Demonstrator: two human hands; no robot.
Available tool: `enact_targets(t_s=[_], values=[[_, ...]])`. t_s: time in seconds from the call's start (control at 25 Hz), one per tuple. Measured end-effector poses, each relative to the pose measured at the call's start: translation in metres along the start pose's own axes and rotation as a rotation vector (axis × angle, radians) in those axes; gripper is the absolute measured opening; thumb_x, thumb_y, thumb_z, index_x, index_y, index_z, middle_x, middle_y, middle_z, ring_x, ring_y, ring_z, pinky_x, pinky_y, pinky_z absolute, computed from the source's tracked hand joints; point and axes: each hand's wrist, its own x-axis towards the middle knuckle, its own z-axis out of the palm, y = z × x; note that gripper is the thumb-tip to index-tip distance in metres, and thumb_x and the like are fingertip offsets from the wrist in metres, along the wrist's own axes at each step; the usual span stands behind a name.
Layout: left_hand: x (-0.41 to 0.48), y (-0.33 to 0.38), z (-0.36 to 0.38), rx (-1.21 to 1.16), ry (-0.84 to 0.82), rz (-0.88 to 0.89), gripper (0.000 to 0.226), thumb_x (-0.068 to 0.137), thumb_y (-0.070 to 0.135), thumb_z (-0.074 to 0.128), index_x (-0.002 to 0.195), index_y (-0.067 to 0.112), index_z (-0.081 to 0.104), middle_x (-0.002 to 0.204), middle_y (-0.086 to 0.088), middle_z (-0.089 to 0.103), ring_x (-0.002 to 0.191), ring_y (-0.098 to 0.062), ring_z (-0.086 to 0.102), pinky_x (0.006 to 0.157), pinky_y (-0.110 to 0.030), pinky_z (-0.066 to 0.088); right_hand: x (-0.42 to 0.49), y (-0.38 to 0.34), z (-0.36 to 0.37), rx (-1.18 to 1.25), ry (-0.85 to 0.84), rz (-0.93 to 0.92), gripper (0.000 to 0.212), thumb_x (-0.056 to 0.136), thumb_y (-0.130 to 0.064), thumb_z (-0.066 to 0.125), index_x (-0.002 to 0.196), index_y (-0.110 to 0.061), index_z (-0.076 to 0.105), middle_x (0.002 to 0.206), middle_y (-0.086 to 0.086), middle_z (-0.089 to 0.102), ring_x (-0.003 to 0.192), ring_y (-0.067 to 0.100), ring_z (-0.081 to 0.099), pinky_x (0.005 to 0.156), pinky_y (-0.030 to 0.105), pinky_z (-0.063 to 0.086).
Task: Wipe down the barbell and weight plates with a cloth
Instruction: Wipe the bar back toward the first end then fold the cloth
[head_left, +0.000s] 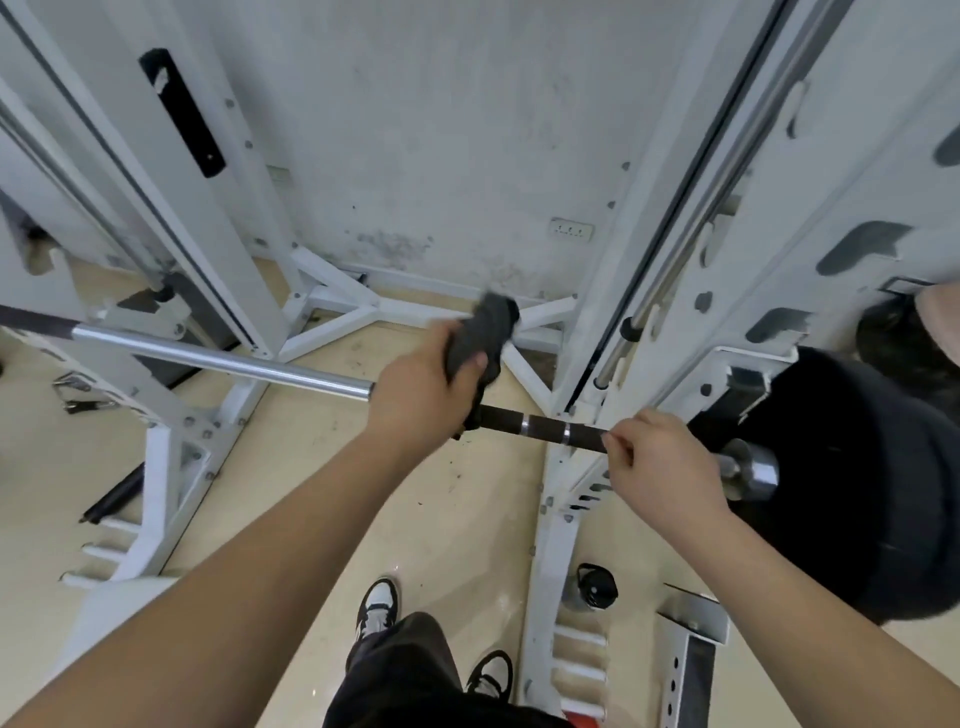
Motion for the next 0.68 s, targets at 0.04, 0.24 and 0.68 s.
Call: enact_targets(t_s=[0.04, 0.24, 0.68], values=[[0.0, -0.005, 0.021, 0.259, -0.092, 0.098, 0.03, 0.098, 0.05, 0.051, 0.126, 0.038, 0.051, 0.105, 0.006, 0.07, 0.095, -0.027, 0.069, 0.089, -0.045, 0.053, -0.004, 0.008, -0.003, -0.038, -0.075, 0.046, 0.022, 0.097, -0.032, 0.06, 0.087, -0.019, 0.075, 0.081, -0.006, 0.053, 0.083, 0.02, 0.057, 0.057, 0.03, 0.042], [0.004, 0.001, 0.074, 0.704, -0.18, 0.222, 0.032, 0.103, 0.043, 0.042, 0.13, 0.03, 0.051, 0.126, -0.002, 0.063, 0.118, -0.033, 0.057, 0.103, -0.05, 0.04, -0.031, 0.032, -0.01, -0.098, -0.224, 0.19, 0.024, 0.094, -0.035, 0.061, 0.112, -0.023, 0.07, 0.115, -0.006, 0.058, 0.111, 0.018, 0.058, 0.071, 0.03, 0.047], [0.021, 0.023, 0.095, 0.42, -0.431, 0.453, 0.032, 0.099, 0.024, 0.05, 0.126, 0.041, 0.055, 0.124, 0.009, 0.067, 0.107, -0.022, 0.063, 0.081, -0.039, 0.052, -0.035, 0.052, -0.027, 0.092, -0.274, 0.387, 0.039, 0.091, -0.025, 0.068, 0.128, -0.037, 0.069, 0.117, -0.011, 0.072, 0.108, 0.018, 0.064, 0.075, 0.028, 0.05]])
